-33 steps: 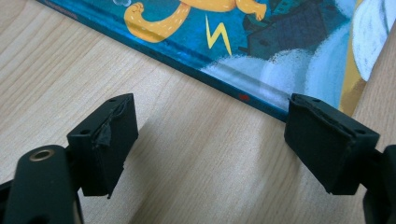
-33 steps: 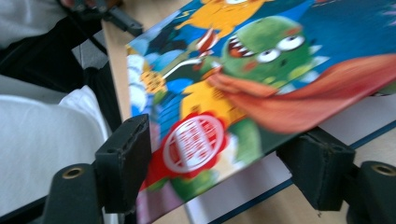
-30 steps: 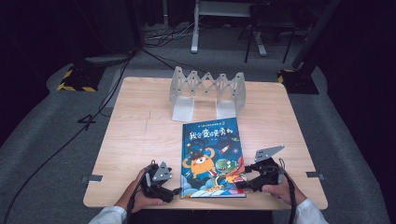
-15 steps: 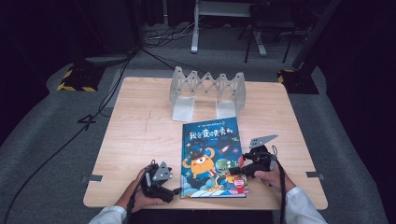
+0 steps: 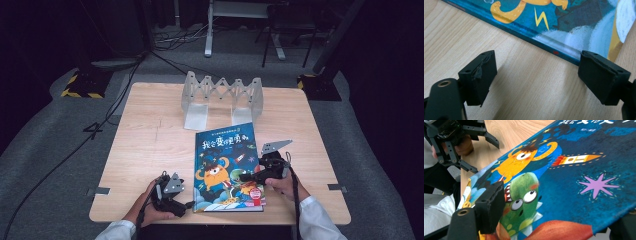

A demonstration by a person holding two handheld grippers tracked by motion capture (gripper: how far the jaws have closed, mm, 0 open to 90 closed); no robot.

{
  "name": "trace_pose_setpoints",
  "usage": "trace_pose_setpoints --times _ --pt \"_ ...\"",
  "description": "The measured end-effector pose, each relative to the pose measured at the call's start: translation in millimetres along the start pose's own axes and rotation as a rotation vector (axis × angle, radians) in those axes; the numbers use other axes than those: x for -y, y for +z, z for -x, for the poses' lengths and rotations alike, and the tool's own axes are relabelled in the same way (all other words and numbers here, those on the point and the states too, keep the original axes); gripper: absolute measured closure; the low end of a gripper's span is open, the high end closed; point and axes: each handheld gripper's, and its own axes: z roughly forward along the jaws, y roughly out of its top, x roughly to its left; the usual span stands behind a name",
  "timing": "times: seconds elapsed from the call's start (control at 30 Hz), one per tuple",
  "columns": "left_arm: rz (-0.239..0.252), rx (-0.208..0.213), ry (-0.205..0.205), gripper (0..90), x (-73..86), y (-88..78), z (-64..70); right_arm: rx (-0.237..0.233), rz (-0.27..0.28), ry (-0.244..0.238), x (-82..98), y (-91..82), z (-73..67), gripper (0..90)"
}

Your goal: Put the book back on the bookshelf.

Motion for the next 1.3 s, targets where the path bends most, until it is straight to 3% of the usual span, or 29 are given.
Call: trace_pose_setpoints --times 0.2,0.3,0.57,1.1,1.3 --pt "0.0 0.003 -0.001 15.2 -0.2 0.3 -0.4 -0.039 0.06 -0.017 0.4 -4.4 -0.9 42.0" --pt "0.0 0.002 -0.001 15.2 -0.2 0.3 -0.4 -0.042 0.102 -0.059 -0.7 -7.2 -7.0 44.9" --pt "0.0 0.002 -0.001 15.2 -0.2 0.2 -0.4 -0.023 0.119 -0.107 -1.3 -12.1 -16.1 45.4" --pt "-0.015 0.006 -0.003 13.8 -3.0 1.3 -1.7 0.073 0.177 -0.262 0.1 -26.4 -47.1 45.7" --pt "-0.011 0.06 -0.006 15.9 -10.7 2.1 0.7 0.113 0.203 -0.319 2.5 -32.1 -57.1 46.1"
